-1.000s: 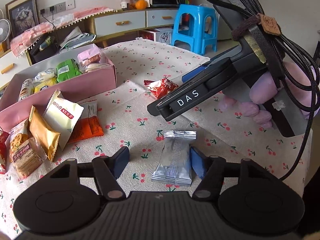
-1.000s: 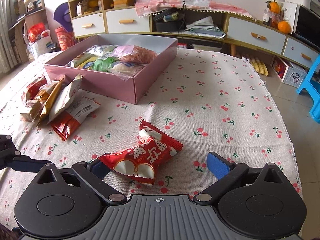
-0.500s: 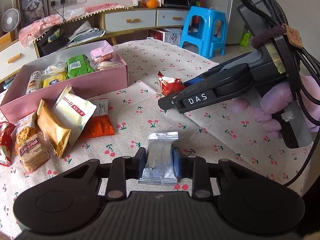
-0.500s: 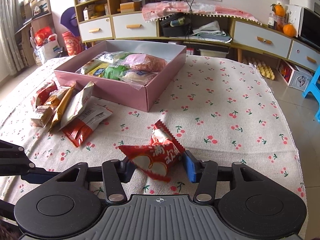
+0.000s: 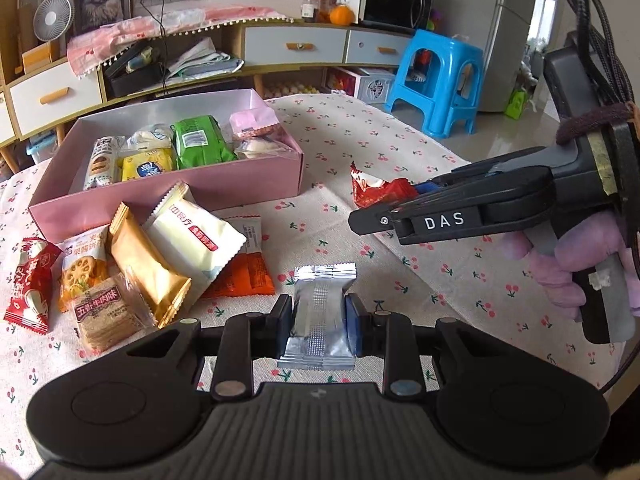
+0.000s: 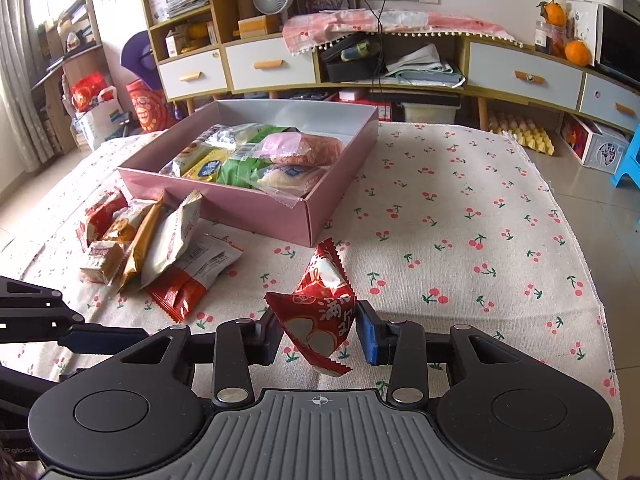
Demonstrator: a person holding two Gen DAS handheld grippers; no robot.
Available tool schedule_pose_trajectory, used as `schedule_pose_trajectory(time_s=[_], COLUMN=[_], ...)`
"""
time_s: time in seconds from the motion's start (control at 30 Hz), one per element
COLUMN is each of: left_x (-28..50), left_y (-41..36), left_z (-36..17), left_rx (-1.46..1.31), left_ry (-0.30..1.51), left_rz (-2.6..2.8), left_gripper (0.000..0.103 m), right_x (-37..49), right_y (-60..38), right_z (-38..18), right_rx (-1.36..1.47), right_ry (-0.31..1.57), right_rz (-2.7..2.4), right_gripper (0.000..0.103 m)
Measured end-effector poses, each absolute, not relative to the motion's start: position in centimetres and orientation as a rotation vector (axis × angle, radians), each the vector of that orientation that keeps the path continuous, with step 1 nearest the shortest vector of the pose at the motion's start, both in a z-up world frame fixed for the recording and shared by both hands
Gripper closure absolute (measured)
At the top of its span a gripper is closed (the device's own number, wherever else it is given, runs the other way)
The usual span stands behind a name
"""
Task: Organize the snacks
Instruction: 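Carry both packets into the pink box and open both tools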
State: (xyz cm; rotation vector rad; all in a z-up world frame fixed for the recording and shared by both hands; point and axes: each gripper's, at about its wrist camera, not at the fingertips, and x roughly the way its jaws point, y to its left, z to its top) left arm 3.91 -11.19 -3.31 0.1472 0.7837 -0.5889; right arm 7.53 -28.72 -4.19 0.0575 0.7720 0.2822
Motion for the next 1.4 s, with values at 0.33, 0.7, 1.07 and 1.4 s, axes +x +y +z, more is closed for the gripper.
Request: schedule_pose_trajectory(time_s=[0.33,0.7,1.07,1.4], left_x=[6.9,11.9,17.0,18.3], left_y=[-8.7,-4.0,-1.6,-1.0], left_z=[-1.2,1.6,-0.1,-1.4], left_rx=[0.078,-0.053,-0.09,-0.07], left_ry=[0.742,0.692,0.699,0.736], left_rz=[-0.5,-0.339,-0.231,-0.187], left_gripper=[0.077,0.077,0.077,0.077], right_x=[8.6,12.1,17.5,19.9], right_y=[-28.6,-27.2,-24.7,-23.5], right_z=[-1.7,1.7,1.8,0.3], right_rx=[0.143,0.21,0.314,0.362], right_ry=[0.731,0.678,0.674,0.693], right_rz=[0.28,0.283,0.237,0.156], right_gripper=[0.066,0.066,0.066,0.065])
